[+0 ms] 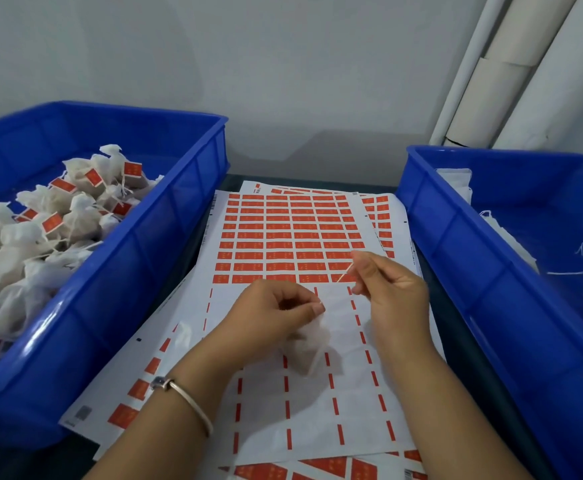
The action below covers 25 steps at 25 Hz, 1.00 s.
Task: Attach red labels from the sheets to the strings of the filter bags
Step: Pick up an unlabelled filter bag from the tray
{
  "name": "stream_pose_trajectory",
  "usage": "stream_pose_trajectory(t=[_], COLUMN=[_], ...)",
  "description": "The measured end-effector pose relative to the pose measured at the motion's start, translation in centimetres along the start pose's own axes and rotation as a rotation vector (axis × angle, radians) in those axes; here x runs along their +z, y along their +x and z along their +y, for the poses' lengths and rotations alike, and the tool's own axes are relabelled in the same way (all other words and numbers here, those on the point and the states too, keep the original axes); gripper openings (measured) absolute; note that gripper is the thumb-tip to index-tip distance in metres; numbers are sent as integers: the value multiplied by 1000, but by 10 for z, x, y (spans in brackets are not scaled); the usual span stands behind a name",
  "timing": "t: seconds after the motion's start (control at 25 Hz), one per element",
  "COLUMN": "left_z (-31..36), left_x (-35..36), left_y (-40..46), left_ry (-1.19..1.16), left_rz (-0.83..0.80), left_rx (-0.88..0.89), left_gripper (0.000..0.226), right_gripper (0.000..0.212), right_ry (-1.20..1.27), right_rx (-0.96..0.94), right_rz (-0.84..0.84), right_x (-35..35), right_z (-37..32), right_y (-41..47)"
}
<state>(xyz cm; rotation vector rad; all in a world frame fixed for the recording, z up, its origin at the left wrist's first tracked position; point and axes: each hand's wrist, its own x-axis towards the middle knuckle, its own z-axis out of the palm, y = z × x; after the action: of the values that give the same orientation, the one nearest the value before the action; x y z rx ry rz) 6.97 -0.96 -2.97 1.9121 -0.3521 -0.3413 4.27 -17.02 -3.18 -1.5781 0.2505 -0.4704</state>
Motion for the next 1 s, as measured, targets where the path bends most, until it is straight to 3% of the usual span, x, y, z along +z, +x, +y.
stream_pose_trajectory(t=[0.2,0.32,0.44,0.56,0.64,0.84,1.0], left_z=[0,1,2,0,0,-2,-4], left_x=[-1,-1,0,0,-1,-10,-14], left_y=[-4,-2,0,2,4,10,13], left_ry=[-456,-609,-653,-637,-635,-663,-705], left_rz=[-76,24,153,317,401,545,560], left_rx=[-70,-37,6,20,5,-88,-165], left_gripper=[5,11,12,11,9,25,22], right_gripper=[29,47,60,31,4,22,25], right_ry=[-71,2,-190,-425,-434,-192,261], right_rx=[174,212,154,39,70,264,401], right_rz=[-151,-385,-576,-579,-575,-639,-760], right_x=[9,9,13,18,17,6,4], right_z=[9,8,9,14,14,6,-1], right_y=[2,-1,-5,-10,-11,-9,-6])
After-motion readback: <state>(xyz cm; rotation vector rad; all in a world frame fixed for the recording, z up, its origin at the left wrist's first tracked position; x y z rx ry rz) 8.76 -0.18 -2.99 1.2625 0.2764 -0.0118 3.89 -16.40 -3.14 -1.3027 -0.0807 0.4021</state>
